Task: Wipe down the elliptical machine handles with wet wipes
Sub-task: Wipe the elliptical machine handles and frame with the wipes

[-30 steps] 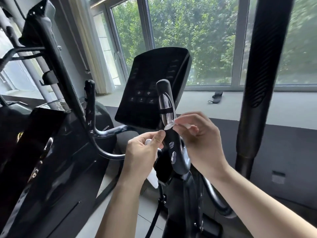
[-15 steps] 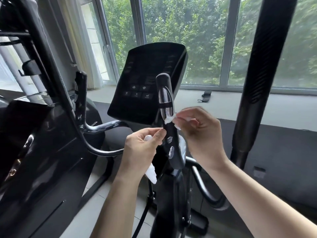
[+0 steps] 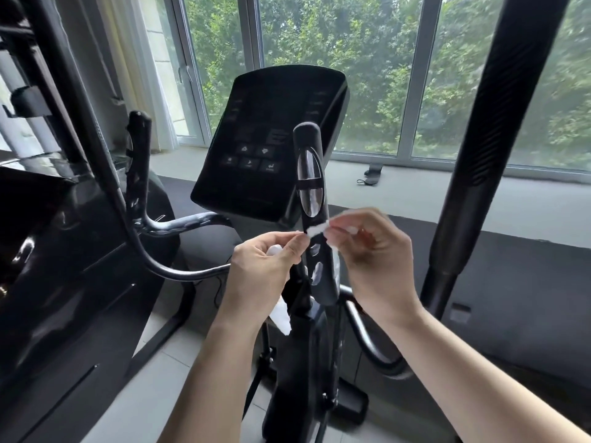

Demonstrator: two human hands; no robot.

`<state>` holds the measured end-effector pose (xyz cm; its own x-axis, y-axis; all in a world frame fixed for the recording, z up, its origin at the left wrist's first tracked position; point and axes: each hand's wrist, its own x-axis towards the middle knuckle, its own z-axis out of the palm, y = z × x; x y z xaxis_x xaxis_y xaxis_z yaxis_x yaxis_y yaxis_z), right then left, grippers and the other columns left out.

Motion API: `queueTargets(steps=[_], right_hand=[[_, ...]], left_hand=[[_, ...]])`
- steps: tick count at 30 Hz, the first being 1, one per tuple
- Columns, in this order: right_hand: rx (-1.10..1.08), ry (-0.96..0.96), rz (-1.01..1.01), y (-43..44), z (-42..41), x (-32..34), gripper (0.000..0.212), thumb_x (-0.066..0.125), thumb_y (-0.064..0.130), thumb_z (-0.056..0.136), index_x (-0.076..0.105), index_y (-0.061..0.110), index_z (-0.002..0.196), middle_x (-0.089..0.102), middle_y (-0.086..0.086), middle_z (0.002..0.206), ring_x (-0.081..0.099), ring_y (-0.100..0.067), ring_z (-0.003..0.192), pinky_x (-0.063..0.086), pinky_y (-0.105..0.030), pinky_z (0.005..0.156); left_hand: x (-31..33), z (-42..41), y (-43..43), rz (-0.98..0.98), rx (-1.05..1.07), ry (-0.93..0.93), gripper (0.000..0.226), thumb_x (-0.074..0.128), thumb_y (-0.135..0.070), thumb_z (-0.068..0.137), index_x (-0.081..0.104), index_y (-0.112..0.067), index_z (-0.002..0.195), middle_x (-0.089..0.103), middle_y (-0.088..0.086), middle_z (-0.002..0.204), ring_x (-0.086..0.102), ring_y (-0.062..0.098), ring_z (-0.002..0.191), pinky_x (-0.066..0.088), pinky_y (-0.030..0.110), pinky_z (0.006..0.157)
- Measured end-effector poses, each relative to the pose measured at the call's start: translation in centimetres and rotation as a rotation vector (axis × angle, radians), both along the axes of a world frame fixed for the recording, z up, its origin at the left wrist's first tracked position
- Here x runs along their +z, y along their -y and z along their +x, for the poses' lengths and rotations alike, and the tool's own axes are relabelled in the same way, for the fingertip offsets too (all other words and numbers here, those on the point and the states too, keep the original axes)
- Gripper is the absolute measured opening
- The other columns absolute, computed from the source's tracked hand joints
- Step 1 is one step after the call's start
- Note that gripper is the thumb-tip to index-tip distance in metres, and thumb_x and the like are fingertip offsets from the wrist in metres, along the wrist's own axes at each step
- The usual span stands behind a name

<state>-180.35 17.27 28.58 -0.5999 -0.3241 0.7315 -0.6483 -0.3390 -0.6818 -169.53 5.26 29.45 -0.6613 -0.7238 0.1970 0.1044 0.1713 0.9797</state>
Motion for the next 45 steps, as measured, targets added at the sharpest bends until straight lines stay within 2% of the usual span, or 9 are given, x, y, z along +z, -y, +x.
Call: queueTargets(steps=[7,11,14,19,25,29,35,42,45], right_hand=[[-0.055,-0.084,0.059,-1.3,1.2,-4.6,0.012,0.075,-0.008,0.088,0.077,0.003,0.093,0.064,-0.006,0.094,0.064,-0.019,0.083,0.052,-0.028,0.069],[-0.030,-0.001,0.088,-2.0,1.2,-5.2,0.020,0.078,-0.011,0.084,0.078,0.009,0.090,0.067,-0.003,0.092,0.066,-0.023,0.076,0.055,-0.046,0.063],[-0.068,-0.049,0.030,-0.7,0.7,-1.9,0.017,0.081,-0.005,0.084,0.076,0.007,0.095,0.072,-0.009,0.093,0.071,-0.029,0.077,0.058,-0.049,0.065],[-0.193,-0.234,0.017,1.2,1.0,0.6,0.015,0.084,0.006,0.085,0.076,0.007,0.098,0.075,-0.001,0.091,0.069,-0.022,0.077,0.058,-0.043,0.067],[-0.260,-0.498,0.183,-1.0,2.4,-4.5,0.010,0.084,-0.002,0.084,0.078,0.003,0.089,0.075,0.003,0.091,0.063,-0.023,0.081,0.054,-0.034,0.069],[-0.265,-0.514,0.204,-1.1,2.4,-4.5,0.011,0.085,-0.003,0.083,0.078,0.002,0.089,0.075,0.002,0.090,0.063,-0.020,0.081,0.054,-0.031,0.068],[-0.321,-0.505,0.085,0.8,0.4,0.7,0.004,0.080,-0.004,0.088,0.077,-0.001,0.090,0.070,-0.008,0.092,0.068,-0.029,0.086,0.056,-0.044,0.069],[-0.286,-0.445,0.102,-0.2,1.0,-3.7,0.016,0.077,-0.001,0.092,0.078,0.002,0.108,0.059,-0.015,0.111,0.069,-0.034,0.090,0.059,-0.041,0.074],[-0.366,-0.494,0.118,-0.4,1.6,-4.0,0.022,0.080,-0.005,0.087,0.079,0.001,0.108,0.065,-0.013,0.106,0.065,-0.033,0.092,0.057,-0.036,0.075]], left_hand=[[-0.5,0.3,0.4,0.001,-0.041,-0.021,0.019,0.079,-0.037,0.088,0.078,-0.018,0.088,0.040,-0.012,0.047,0.029,0.009,0.043,0.029,0.023,0.049],[-0.8,0.3,0.4,0.015,-0.064,-0.034,0.021,0.080,-0.040,0.085,0.079,-0.019,0.088,0.040,-0.001,0.055,0.033,0.012,0.046,0.032,0.026,0.051],[-0.9,0.3,0.5,0.010,-0.083,-0.019,0.021,0.078,-0.038,0.088,0.078,-0.017,0.089,0.042,-0.012,0.045,0.036,0.006,0.041,0.035,0.022,0.052],[-1.1,0.0,1.1,0.033,-0.093,-0.043,0.018,0.082,-0.038,0.084,0.080,-0.021,0.084,0.044,-0.007,0.050,0.032,0.009,0.043,0.027,0.022,0.047],[-2.2,0.5,1.4,0.022,-0.161,-0.071,0.011,0.081,-0.036,0.086,0.082,-0.025,0.087,0.034,0.008,0.061,0.026,0.024,0.057,0.022,0.030,0.050],[-2.8,0.4,1.5,0.045,-0.182,-0.075,0.009,0.080,-0.035,0.087,0.082,-0.026,0.089,0.036,0.006,0.060,0.027,0.026,0.060,0.024,0.028,0.048],[-3.0,0.1,1.6,0.092,-0.193,-0.076,0.016,0.084,-0.040,0.082,0.082,-0.025,0.087,0.039,0.011,0.069,0.024,0.021,0.055,0.024,0.023,0.043],[-3.6,-0.4,1.7,0.103,-0.189,-0.098,0.022,0.082,-0.045,0.077,0.081,-0.025,0.087,0.044,0.013,0.068,0.030,0.013,0.047,0.030,0.017,0.041],[-3.6,-0.3,1.7,0.100,-0.199,-0.096,0.024,0.083,-0.043,0.078,0.081,-0.021,0.086,0.046,0.013,0.066,0.035,0.009,0.043,0.031,0.014,0.042]])
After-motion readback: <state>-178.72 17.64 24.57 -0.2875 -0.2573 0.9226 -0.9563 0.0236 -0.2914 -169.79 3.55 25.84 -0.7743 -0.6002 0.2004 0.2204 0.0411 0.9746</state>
